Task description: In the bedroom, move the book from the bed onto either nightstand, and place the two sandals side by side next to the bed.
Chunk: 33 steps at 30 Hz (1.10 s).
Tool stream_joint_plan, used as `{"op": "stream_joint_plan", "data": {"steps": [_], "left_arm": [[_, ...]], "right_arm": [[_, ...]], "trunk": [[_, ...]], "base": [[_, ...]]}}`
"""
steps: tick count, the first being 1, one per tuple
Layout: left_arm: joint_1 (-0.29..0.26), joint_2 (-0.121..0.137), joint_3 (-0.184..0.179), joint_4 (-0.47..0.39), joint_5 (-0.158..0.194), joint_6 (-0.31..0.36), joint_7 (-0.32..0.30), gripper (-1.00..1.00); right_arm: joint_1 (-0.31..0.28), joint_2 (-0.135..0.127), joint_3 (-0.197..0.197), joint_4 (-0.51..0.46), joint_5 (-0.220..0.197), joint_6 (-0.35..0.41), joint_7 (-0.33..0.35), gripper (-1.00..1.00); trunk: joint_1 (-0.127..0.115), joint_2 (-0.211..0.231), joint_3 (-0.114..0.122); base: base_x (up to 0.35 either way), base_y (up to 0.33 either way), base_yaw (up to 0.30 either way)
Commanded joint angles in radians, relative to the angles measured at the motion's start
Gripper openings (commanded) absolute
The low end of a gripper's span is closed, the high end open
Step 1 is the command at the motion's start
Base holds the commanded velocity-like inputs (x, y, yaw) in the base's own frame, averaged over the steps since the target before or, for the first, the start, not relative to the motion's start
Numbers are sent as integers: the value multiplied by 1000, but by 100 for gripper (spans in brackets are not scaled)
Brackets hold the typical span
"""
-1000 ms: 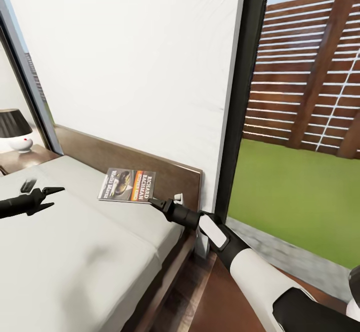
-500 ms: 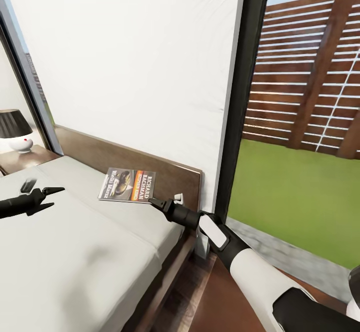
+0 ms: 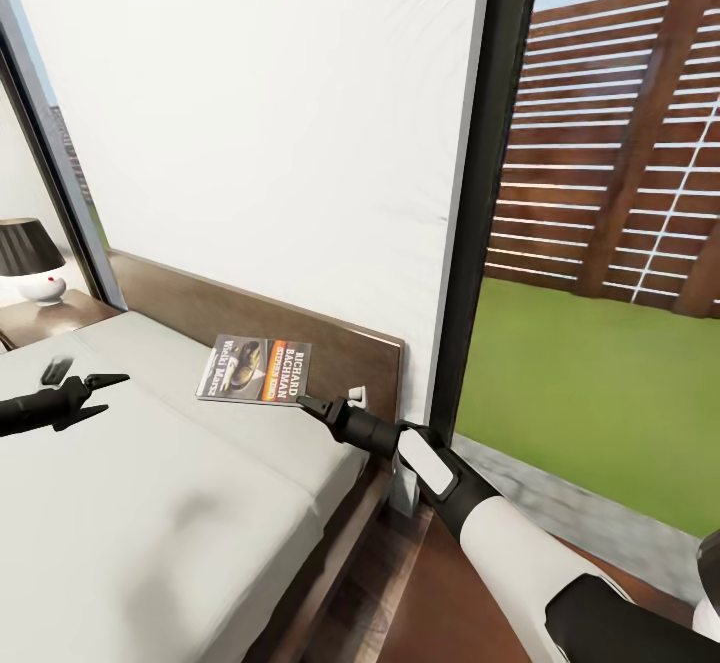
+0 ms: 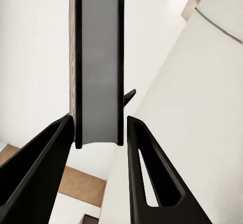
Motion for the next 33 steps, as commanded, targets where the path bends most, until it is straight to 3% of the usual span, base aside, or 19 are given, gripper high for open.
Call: {"op": "stream_joint_plan", "data": {"steps": [1,33], "left_arm": [[-1,1,-8,0,8,7,-2,100],[-1,1,-7,0,8,7,-1,100]], "right_arm": [[-1,0,1,1,-8,6,0,-100],[-1,0,-2,2,-8,5,-2,-100]], "trunk": [[0,0,-1],[0,0,-1]], "base": [[0,0,0],[-27,0,0]]}}
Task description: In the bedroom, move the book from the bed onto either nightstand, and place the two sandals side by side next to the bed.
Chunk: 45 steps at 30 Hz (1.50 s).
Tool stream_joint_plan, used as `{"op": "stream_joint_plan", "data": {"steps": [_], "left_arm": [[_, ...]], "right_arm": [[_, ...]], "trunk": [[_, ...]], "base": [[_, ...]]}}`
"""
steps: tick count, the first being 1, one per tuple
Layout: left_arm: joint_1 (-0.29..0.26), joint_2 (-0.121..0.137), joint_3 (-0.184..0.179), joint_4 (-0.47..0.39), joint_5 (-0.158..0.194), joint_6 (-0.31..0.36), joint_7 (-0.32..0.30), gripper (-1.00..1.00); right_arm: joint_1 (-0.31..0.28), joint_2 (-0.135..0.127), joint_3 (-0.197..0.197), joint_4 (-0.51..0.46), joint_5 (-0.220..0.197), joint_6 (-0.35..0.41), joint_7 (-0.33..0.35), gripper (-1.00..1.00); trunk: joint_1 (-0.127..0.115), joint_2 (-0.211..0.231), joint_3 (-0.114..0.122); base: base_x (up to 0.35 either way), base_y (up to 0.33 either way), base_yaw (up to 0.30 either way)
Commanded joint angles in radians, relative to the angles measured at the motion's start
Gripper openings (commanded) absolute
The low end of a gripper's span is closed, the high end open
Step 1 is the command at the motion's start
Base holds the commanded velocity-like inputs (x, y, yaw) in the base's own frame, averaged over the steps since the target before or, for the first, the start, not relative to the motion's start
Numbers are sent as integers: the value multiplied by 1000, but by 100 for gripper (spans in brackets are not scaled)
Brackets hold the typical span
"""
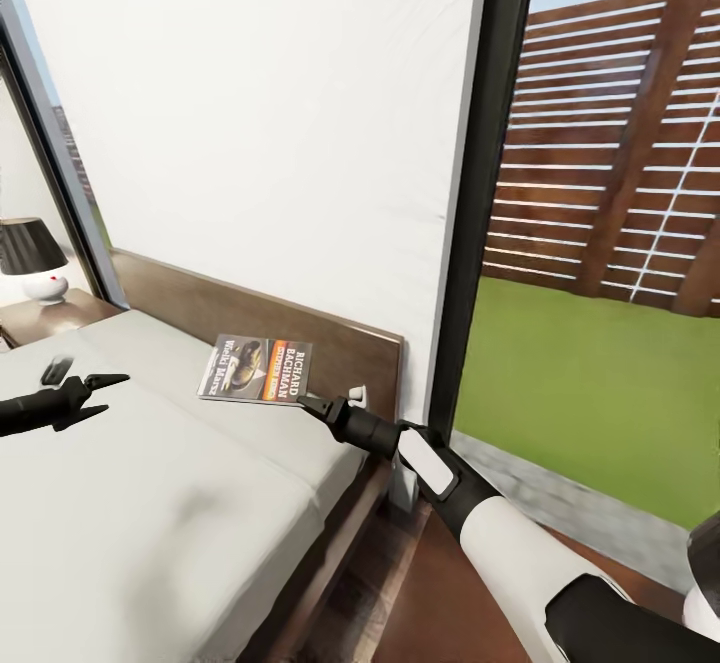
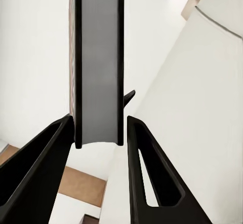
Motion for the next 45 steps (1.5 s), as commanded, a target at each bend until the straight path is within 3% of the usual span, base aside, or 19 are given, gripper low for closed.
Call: {"op": "stream_joint_plan", "data": {"steps": [1,17,45], "left_arm": [[-1,1,-8,0,8,6,-2,100],[-1,1,-8,0,8,6,-4,100],[-1,1,-7,0,8,6,-9,100]], "right_arm": [[-1,0,1,1,-9,6,0,-100],[-1,0,1,1,-9,5,-1,-100],[-1,0,0,2,-9,3,-1,-100]], "trunk": [[0,-1,-1],[0,-1,-1],[0,-1,-1]], "base": [[-150,0,0],[-162,-60,45],[-46,-34,230]]}}
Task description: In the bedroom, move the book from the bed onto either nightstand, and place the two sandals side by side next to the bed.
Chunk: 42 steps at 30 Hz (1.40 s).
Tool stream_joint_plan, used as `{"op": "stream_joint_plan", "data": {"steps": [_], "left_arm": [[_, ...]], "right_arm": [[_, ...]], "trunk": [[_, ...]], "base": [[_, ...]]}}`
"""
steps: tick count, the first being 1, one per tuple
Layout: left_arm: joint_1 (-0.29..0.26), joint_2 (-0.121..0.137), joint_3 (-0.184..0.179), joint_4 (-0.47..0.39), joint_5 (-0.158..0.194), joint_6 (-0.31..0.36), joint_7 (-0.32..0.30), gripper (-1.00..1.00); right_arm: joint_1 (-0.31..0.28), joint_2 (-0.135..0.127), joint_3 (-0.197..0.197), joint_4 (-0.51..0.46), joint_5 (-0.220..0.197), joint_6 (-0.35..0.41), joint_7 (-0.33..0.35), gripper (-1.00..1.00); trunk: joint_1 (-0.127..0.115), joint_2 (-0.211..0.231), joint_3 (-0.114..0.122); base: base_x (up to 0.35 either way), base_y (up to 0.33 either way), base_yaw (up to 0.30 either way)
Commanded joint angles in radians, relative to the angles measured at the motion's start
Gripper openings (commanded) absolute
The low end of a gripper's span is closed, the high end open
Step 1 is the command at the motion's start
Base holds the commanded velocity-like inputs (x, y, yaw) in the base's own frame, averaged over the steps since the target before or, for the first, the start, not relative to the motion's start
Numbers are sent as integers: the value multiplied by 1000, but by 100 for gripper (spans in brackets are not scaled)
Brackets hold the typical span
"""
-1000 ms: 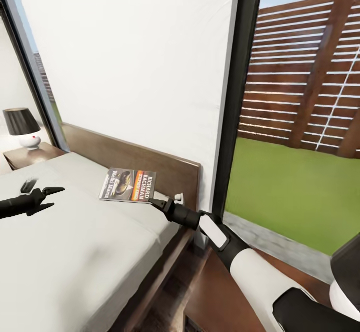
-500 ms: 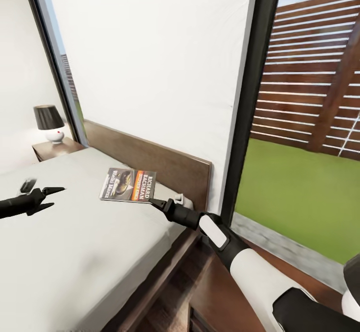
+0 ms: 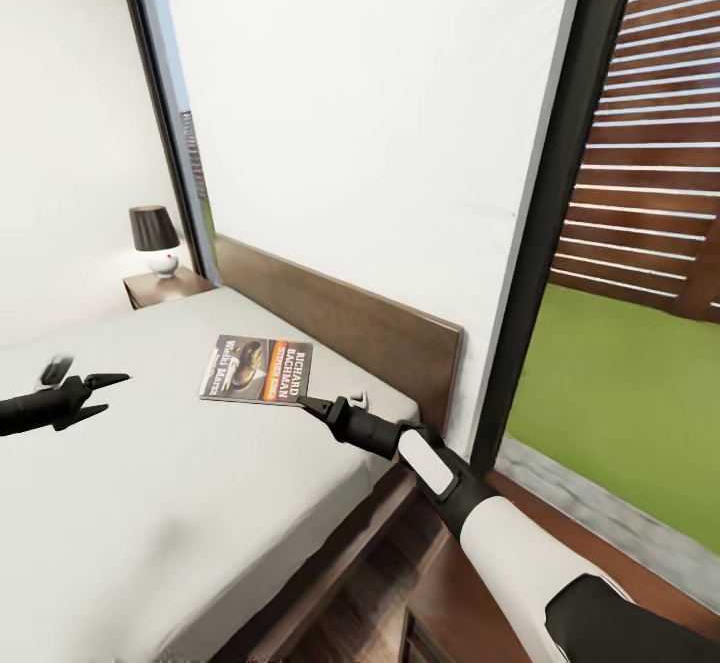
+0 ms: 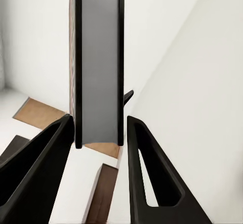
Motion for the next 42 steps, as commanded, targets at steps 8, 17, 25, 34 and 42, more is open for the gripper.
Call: {"op": "stream_joint_plan", "data": {"steps": [8,17,25,34,42], "left_arm": [[-1,0,-7,0,8,7,-3,100],[-1,0,-7,0,8,7,-2,100],[-1,0,-7,0,8,7,0,100],[-1,2,-7,0,8,7,1,100],[-1,2,-7,0,8,8,1,100]], "right_arm": [[-1,0,1,0,-13,8,0,-100],[-1,0,1,0,-13,8,0,-100],[-1,0,1,0,-13,8,0,-100],[-1,0,2,0,-13,8,0,-100],[-1,0,2,0,-13,8,-1,-100]], "trunk": [[0,-1,-1],[0,-1,-1],[0,-1,-1],[0,-1,-1],[0,-1,-1]], "base": [[-58,0,257],[-11,0,257],[-13,-2,257],[-66,-50,257],[-80,-69,257]]}}
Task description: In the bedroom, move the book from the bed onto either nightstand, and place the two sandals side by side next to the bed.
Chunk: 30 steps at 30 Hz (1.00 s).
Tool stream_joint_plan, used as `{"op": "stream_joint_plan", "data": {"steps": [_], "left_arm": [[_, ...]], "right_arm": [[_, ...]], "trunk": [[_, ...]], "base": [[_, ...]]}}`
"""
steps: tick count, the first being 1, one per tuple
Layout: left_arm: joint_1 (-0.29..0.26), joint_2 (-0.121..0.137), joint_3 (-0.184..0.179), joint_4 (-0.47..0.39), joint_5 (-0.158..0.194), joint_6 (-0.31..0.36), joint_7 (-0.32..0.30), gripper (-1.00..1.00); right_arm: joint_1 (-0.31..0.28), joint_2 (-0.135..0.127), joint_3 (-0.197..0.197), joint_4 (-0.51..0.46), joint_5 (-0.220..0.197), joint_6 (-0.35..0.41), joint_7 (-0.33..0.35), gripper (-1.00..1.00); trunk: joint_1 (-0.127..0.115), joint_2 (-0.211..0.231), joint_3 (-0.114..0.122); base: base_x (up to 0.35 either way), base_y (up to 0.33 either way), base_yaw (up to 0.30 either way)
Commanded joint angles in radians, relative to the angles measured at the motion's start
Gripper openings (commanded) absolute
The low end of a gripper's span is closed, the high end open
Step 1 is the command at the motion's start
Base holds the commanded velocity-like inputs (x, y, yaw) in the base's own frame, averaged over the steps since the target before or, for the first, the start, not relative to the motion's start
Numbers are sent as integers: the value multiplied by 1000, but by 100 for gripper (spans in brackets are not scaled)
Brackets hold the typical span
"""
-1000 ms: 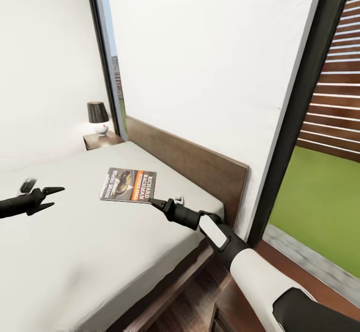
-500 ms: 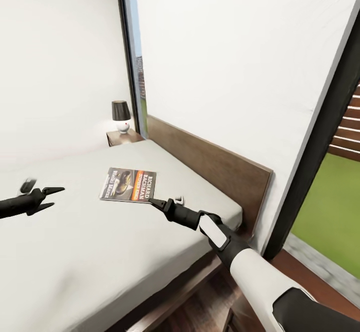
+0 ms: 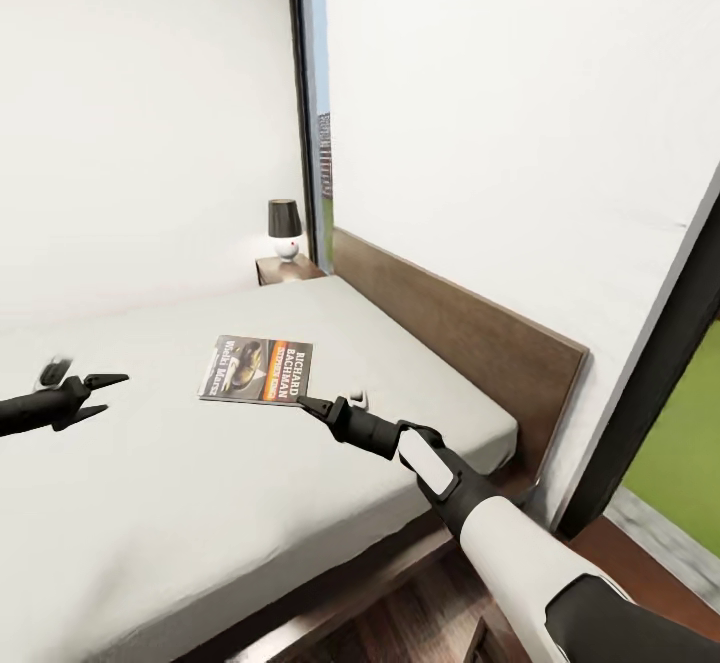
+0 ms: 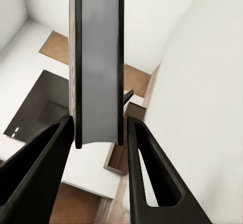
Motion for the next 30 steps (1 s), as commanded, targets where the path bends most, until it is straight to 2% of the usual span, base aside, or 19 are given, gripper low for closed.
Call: {"op": "stream_joint_plan", "data": {"steps": [1,16,30], "left_arm": [[-1,0,-7,0,8,7,-2,100],[-1,0,-7,0,8,7,-4,100],[-1,0,-7,0,8,6,-5,100]], "right_arm": [[-1,0,0,0,-13,8,0,-100],[-1,0,1,0,-13,8,0,-100],[-1,0,0,0,-13,8,0,-100]], "trunk": [[0,-1,-1],[0,-1,-1],[0,-1,-1]], "base": [[-102,-71,257],[-110,-36,257],[-18,-1,257]]}}
